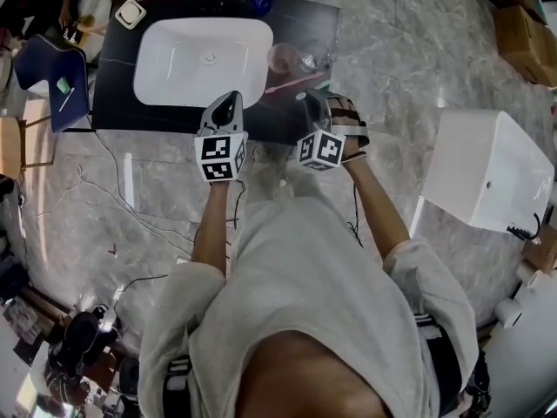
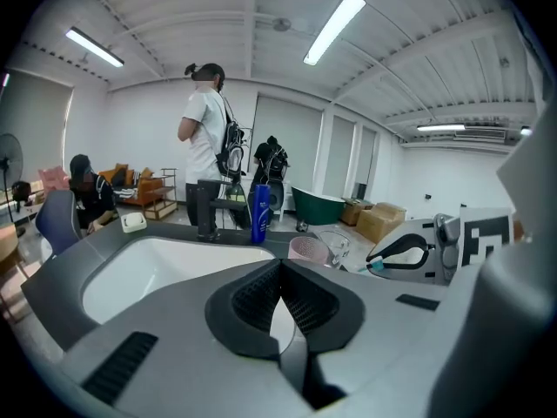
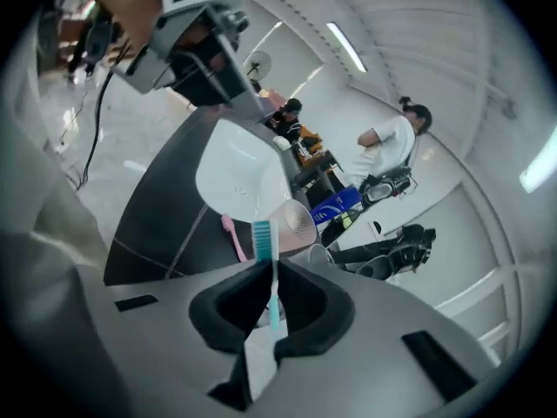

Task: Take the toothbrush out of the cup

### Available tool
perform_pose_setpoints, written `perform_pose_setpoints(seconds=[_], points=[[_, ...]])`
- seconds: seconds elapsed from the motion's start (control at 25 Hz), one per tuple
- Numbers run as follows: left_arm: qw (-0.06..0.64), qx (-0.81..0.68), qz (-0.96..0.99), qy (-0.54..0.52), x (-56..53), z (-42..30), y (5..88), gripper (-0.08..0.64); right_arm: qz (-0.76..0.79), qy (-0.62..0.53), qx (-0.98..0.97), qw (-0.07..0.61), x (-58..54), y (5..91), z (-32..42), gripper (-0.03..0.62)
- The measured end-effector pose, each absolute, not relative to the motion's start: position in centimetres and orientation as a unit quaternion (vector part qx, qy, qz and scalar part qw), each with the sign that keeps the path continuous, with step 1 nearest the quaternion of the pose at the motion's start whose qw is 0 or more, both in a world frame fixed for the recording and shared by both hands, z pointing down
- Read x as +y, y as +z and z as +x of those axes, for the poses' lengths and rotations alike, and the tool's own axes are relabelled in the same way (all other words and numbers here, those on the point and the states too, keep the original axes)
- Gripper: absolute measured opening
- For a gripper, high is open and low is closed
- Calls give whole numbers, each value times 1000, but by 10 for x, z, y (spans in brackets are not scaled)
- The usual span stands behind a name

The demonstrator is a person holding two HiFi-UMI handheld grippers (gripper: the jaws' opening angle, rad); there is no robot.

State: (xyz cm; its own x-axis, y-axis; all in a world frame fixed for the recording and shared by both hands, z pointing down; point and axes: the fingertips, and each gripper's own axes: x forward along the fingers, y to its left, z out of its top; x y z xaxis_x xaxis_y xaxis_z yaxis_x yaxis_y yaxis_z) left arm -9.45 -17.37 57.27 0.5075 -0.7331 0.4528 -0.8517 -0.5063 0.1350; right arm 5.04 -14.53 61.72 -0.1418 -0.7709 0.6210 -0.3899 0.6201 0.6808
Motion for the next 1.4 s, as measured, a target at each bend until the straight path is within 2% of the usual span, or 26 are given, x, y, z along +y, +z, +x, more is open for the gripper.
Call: perform_pose_setpoints(seconds=[0.16, 0.44, 1.12, 1.4], points=[[177, -470, 847, 171, -174, -100, 573, 26, 344, -238, -703, 575, -141, 635, 46, 35], [178, -475, 845, 171, -178, -108, 574, 26, 300, -267, -677, 616, -143, 659, 38, 35], [186, -483, 838, 173, -183, -124, 581, 26, 193, -285, -674, 654, -158, 723, 7, 41], [187, -484, 838, 171, -184, -122, 581, 26, 185, -271, -687, 648, -157, 728, 6, 55]])
